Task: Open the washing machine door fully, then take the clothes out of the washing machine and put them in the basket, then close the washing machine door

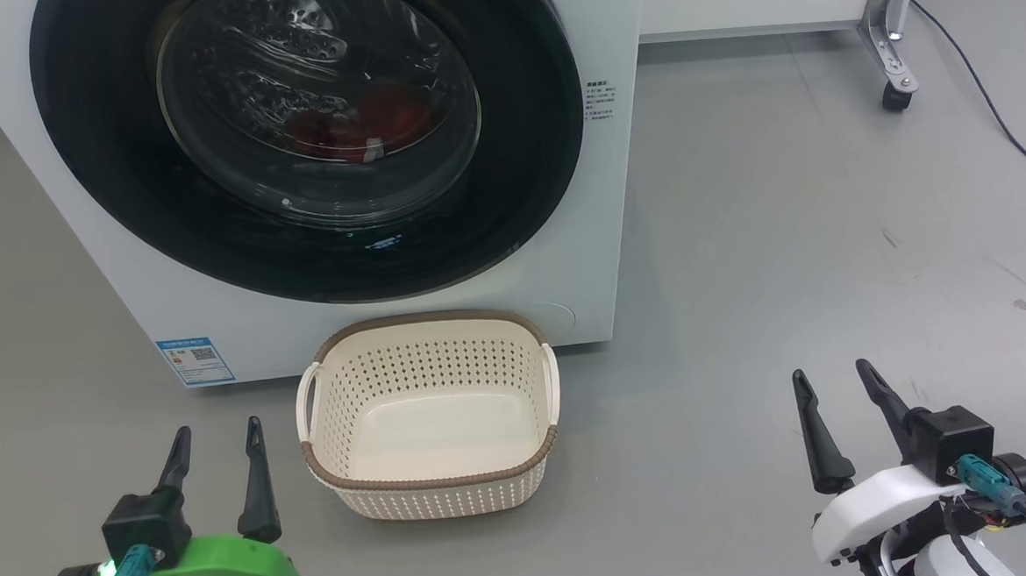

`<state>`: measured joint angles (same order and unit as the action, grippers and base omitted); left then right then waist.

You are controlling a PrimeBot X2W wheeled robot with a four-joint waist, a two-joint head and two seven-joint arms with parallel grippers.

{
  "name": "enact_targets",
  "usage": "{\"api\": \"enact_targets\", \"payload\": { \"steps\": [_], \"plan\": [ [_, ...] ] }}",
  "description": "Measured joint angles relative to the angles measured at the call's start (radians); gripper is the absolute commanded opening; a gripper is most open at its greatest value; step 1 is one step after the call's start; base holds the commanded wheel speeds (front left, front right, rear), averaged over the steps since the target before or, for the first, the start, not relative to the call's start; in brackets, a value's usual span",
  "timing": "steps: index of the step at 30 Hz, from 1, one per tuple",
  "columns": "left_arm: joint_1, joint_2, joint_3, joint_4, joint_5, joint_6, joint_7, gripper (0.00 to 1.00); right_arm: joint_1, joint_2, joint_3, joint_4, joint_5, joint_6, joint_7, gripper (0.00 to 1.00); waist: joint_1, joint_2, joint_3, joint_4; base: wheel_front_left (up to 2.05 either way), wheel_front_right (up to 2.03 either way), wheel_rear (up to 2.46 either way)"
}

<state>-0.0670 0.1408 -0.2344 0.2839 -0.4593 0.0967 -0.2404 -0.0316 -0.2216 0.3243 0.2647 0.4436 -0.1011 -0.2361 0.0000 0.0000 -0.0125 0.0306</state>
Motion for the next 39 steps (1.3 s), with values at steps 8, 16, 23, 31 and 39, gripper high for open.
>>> {"api": "enact_targets", "payload": {
  "steps": [8,16,23,31,39],
  "plan": [
    [0.000,-0.002,-0.003,0.018,0.051,0.004,-0.010,1.00,0.001,0.002,-0.009,-0.001,-0.050,-0.015,-0.012,1.00,0.0000,0.0000,-0.004,0.001,0.00,0.00,0.00],
    [0.000,-0.006,-0.002,0.033,0.052,0.004,-0.011,1.00,0.006,0.015,-0.035,-0.003,-0.050,-0.015,-0.012,1.00,0.0000,0.0000,-0.005,0.000,0.00,0.00,0.00],
    [0.000,-0.010,0.002,0.047,0.052,0.004,-0.011,1.00,0.021,0.027,-0.053,-0.010,-0.060,-0.016,-0.012,1.00,0.0000,0.0000,-0.004,-0.002,0.00,0.00,0.00],
    [0.000,-0.020,0.003,0.053,0.052,0.004,-0.011,1.00,0.022,0.034,-0.063,-0.014,-0.068,-0.016,-0.012,1.00,0.0000,0.0000,-0.002,-0.004,0.00,0.00,0.00],
    [0.000,-0.021,0.004,0.055,0.059,0.004,-0.011,1.00,0.023,0.040,-0.074,-0.020,-0.071,-0.016,-0.012,0.00,0.0000,0.0000,-0.001,-0.006,0.00,0.00,0.00]
  ]
}}
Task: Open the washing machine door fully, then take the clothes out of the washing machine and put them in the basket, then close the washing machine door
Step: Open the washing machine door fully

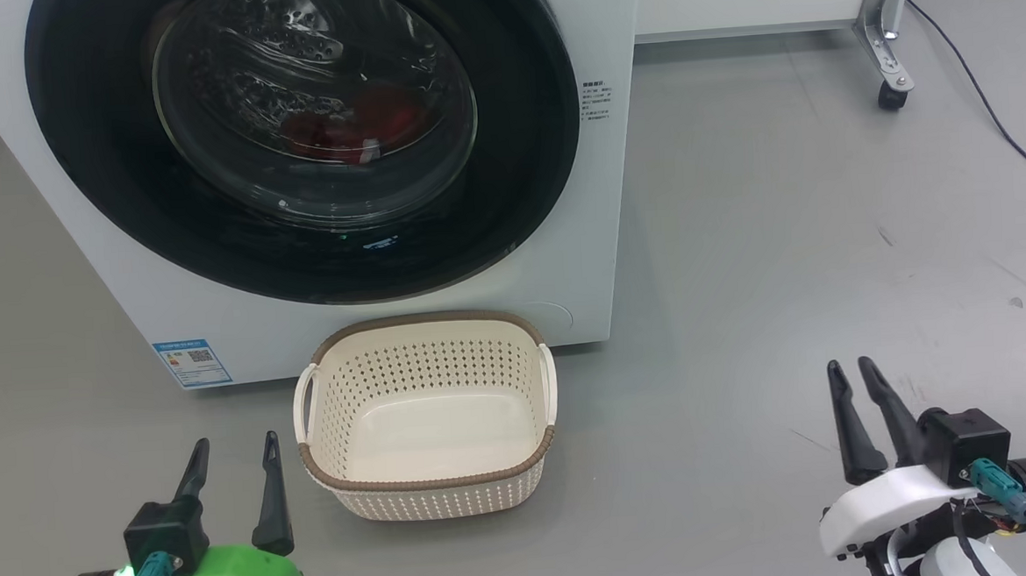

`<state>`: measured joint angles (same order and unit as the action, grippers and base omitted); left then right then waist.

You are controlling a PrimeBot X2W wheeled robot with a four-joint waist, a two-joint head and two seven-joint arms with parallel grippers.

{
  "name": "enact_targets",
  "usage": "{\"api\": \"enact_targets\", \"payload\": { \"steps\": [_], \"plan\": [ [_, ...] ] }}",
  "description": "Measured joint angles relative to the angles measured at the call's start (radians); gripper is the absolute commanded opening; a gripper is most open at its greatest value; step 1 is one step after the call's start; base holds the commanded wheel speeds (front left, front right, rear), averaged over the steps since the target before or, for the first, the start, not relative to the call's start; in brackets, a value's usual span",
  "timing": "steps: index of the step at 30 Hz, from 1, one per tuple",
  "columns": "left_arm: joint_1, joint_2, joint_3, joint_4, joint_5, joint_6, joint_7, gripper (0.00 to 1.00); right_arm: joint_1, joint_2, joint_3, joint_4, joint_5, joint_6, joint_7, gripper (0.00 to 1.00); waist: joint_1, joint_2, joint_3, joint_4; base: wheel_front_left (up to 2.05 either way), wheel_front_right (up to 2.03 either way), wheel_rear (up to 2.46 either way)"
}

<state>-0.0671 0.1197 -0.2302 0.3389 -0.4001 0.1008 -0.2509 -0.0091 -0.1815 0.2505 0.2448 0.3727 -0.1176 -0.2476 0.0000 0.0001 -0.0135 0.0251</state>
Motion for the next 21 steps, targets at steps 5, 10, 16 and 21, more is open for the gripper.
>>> {"api": "enact_targets", "payload": {
  "steps": [5,10,16,21],
  "plan": [
    [0.000,-0.002,0.003,0.002,0.000,0.000,0.000,1.00,0.002,0.002,-0.005,-0.003,-0.005,0.000,0.000,0.00,0.0000,0.0000,0.001,0.000,0.00,0.00,0.00],
    [0.000,-0.005,0.003,0.002,0.006,0.000,0.000,1.00,0.002,0.011,-0.010,-0.003,-0.003,0.000,0.000,0.00,0.0000,0.0000,0.004,0.001,0.00,0.00,0.00],
    [-0.001,-0.007,0.004,-0.002,0.007,0.000,0.000,1.00,0.002,0.023,-0.023,-0.007,0.024,0.003,0.000,0.00,0.0000,0.0000,0.013,0.004,0.00,0.00,0.00],
    [-0.013,-0.009,0.003,-0.021,0.015,0.000,0.000,1.00,-0.003,0.039,-0.042,-0.015,0.082,0.031,0.000,0.00,0.0000,0.0000,0.040,0.008,0.00,0.00,0.00]
  ]
}}
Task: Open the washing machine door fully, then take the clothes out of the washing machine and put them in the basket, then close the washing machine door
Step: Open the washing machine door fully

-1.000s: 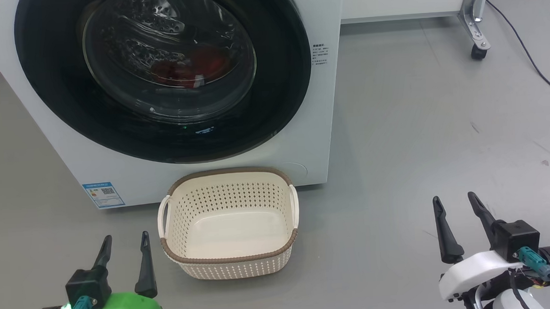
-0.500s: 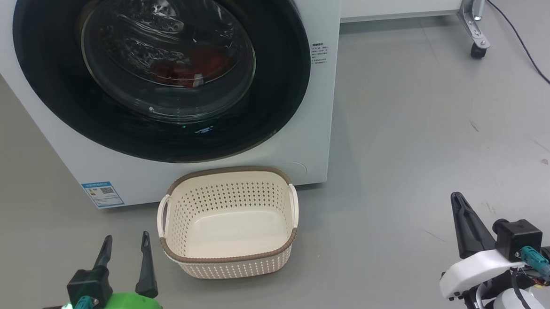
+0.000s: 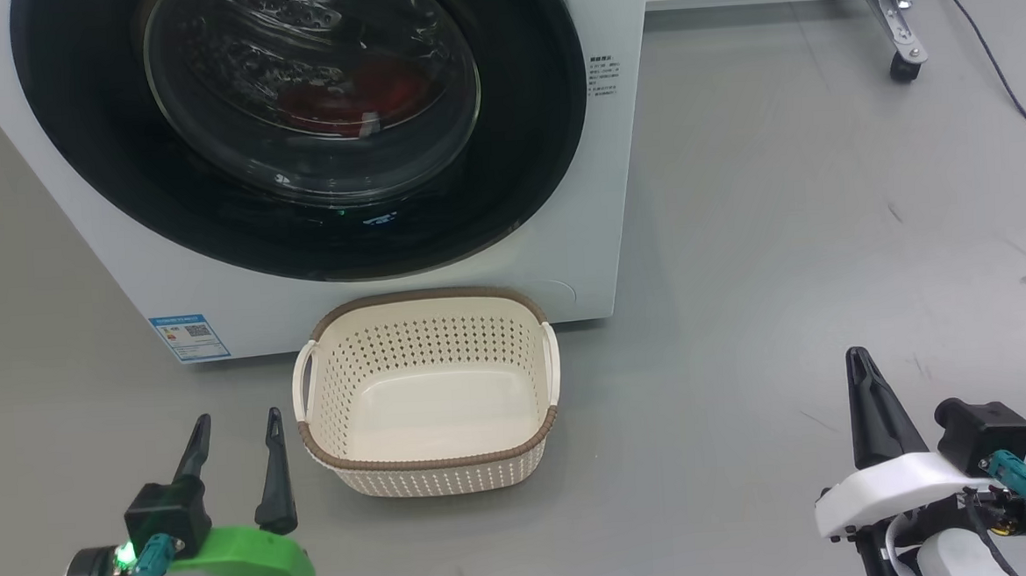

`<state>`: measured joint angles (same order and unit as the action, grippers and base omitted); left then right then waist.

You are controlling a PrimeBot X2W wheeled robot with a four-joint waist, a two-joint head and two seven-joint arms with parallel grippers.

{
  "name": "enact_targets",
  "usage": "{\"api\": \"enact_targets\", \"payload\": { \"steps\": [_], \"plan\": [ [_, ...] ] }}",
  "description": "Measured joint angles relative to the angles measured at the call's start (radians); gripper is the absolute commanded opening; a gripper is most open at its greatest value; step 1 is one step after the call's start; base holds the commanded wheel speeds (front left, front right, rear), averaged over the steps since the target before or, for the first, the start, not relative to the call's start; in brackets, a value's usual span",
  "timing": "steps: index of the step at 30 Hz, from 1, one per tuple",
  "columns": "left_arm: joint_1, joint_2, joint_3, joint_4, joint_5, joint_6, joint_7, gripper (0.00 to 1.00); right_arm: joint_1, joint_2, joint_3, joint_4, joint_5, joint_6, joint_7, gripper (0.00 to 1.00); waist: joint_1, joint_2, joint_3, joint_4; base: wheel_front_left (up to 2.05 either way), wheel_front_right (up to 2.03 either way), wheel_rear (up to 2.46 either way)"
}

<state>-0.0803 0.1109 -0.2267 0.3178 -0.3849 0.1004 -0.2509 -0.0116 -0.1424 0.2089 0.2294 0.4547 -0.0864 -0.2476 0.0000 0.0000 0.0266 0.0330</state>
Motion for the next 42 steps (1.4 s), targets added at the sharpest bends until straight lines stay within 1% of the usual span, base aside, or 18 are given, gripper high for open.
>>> {"api": "enact_targets", "payload": {
  "steps": [2,4,5,9,10,11,13,16,18,23,29,33,34,37,42],
  "plan": [
    [-0.018,-0.001,-0.001,-0.009,0.003,0.000,0.000,1.00,-0.005,0.013,-0.005,-0.006,0.021,0.007,0.000,0.00,0.0000,0.0000,0.014,0.002,0.00,0.00,0.00],
    [-0.033,-0.002,-0.003,-0.017,0.008,0.000,0.000,1.00,-0.015,0.033,-0.025,-0.009,0.081,0.029,0.005,0.00,0.0000,0.0000,0.029,0.005,0.00,0.00,0.00],
    [-0.038,-0.004,-0.004,-0.021,0.009,-0.002,0.000,1.00,-0.024,0.038,-0.027,-0.009,0.097,0.035,0.006,0.00,0.0000,0.0000,0.037,0.007,0.00,0.00,0.00],
    [-0.061,-0.008,-0.006,-0.037,0.009,-0.005,0.000,1.00,-0.063,0.054,-0.058,-0.014,0.192,0.081,0.037,0.00,0.0000,0.0000,0.072,0.016,0.00,0.00,0.00],
    [-0.066,-0.009,-0.007,-0.041,0.009,-0.006,0.000,1.00,-0.075,0.059,-0.069,-0.016,0.226,0.094,0.046,0.00,0.0000,0.0000,0.081,0.018,0.00,0.00,0.00],
    [-0.072,-0.011,-0.007,-0.044,0.010,-0.009,0.000,1.00,-0.090,0.062,-0.076,-0.015,0.252,0.100,0.057,0.00,0.0000,0.0000,0.090,0.021,0.00,0.00,0.00],
    [-0.084,-0.015,-0.009,-0.051,0.013,-0.010,-0.001,1.00,-0.122,0.071,-0.099,-0.017,0.320,0.126,0.082,0.00,0.0000,0.0000,0.110,0.026,0.00,0.00,0.00],
    [-0.104,-0.025,-0.014,-0.065,0.019,-0.017,-0.001,1.00,-0.176,0.081,-0.133,-0.017,0.432,0.154,0.130,0.00,0.0000,0.0000,0.140,0.035,0.00,0.00,0.00],
    [-0.119,-0.028,-0.021,-0.072,0.025,-0.018,-0.001,1.00,-0.213,0.084,-0.158,-0.016,0.515,0.164,0.167,0.00,0.0000,0.0000,0.161,0.042,0.00,0.00,0.00],
    [-0.160,-0.033,-0.029,-0.089,0.036,-0.027,-0.001,1.00,-0.319,0.085,-0.217,-0.010,0.724,0.167,0.271,0.00,0.0000,0.0000,0.214,0.062,0.00,0.00,0.00],
    [-0.197,-0.042,-0.033,-0.101,0.042,-0.037,-0.001,1.00,-0.459,0.084,-0.261,0.006,0.907,0.164,0.396,0.00,0.0000,0.0000,0.270,0.093,0.00,0.00,0.00],
    [-0.214,-0.052,-0.035,-0.103,0.042,-0.045,-0.001,1.00,-0.547,0.081,-0.270,0.025,0.953,0.140,0.463,0.00,0.0001,0.0000,0.300,0.117,0.00,0.00,0.00],
    [-0.218,-0.055,-0.036,-0.105,0.042,-0.045,-0.001,1.00,-0.567,0.080,-0.271,0.029,0.960,0.130,0.479,0.00,0.0001,0.0000,0.307,0.123,0.00,0.00,0.00],
    [-0.228,-0.058,-0.038,-0.107,0.043,-0.050,-0.001,1.00,-0.626,0.074,-0.272,0.042,0.968,0.108,0.518,0.00,0.0001,0.0000,0.329,0.139,0.00,0.00,0.00],
    [-0.251,-0.061,-0.042,-0.115,0.044,-0.054,-0.001,1.00,-0.733,0.046,-0.281,0.056,0.998,0.073,0.569,0.00,0.0000,0.0000,0.367,0.164,0.00,0.00,0.00]
  ]
}}
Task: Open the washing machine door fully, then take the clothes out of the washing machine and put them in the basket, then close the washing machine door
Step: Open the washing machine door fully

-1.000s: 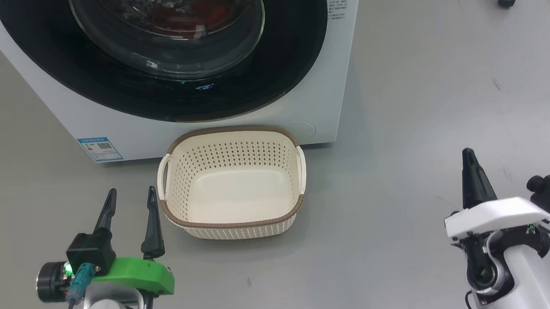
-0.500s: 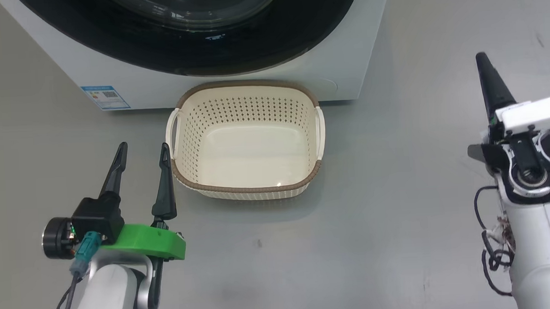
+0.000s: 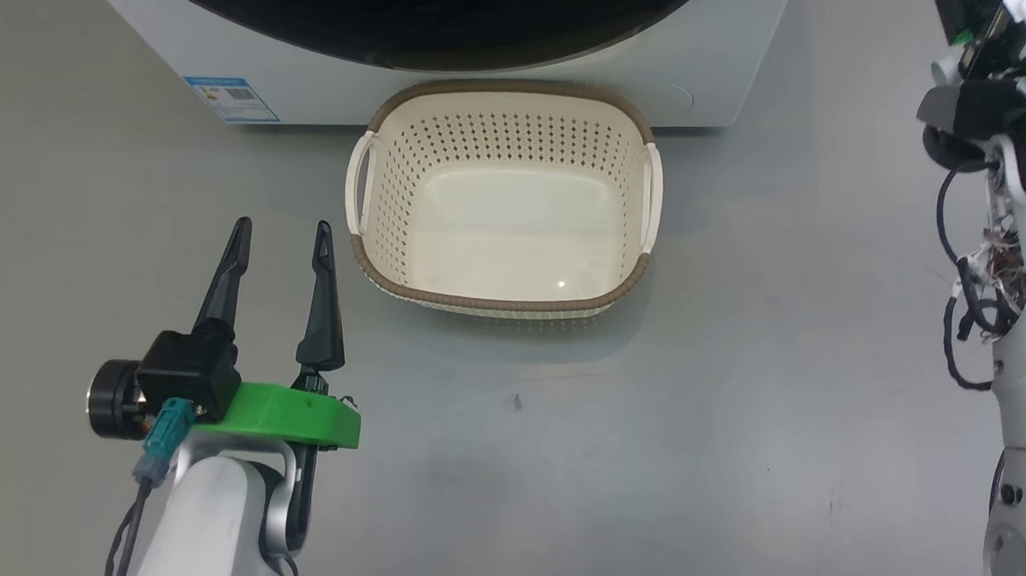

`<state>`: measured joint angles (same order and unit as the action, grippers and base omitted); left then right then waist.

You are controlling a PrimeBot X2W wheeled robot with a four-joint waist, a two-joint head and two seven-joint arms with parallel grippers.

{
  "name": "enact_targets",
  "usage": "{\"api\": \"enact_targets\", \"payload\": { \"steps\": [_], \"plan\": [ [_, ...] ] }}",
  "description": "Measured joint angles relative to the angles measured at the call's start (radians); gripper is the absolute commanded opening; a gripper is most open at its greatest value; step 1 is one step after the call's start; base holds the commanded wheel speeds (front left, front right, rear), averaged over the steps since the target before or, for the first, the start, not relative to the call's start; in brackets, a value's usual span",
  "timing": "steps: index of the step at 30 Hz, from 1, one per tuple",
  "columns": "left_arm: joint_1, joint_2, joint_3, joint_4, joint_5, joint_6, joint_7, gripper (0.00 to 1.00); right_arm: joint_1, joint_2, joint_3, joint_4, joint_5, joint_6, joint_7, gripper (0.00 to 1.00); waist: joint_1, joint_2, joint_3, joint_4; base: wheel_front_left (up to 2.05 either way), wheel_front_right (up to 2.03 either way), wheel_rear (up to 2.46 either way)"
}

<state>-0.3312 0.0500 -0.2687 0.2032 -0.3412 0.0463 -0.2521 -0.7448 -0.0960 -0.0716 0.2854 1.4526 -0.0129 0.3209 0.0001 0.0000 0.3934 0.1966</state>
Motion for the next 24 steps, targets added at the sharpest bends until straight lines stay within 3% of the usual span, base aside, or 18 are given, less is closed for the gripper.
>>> {"api": "enact_targets", "payload": {
  "steps": [9,24],
  "plan": [
    [-0.036,-0.007,-0.014,-0.015,0.009,-0.009,0.000,1.00,-0.170,-0.048,-0.003,0.052,0.017,-0.058,0.067,0.00,-0.0001,0.0000,0.065,0.039,0.00,0.00,0.00],
    [-0.085,-0.020,-0.057,-0.019,0.009,-0.034,0.000,1.00,-0.359,-0.119,0.026,0.161,-0.003,-0.089,0.136,0.00,0.0000,0.0000,0.138,0.101,0.00,0.00,0.00]
  ]
}}
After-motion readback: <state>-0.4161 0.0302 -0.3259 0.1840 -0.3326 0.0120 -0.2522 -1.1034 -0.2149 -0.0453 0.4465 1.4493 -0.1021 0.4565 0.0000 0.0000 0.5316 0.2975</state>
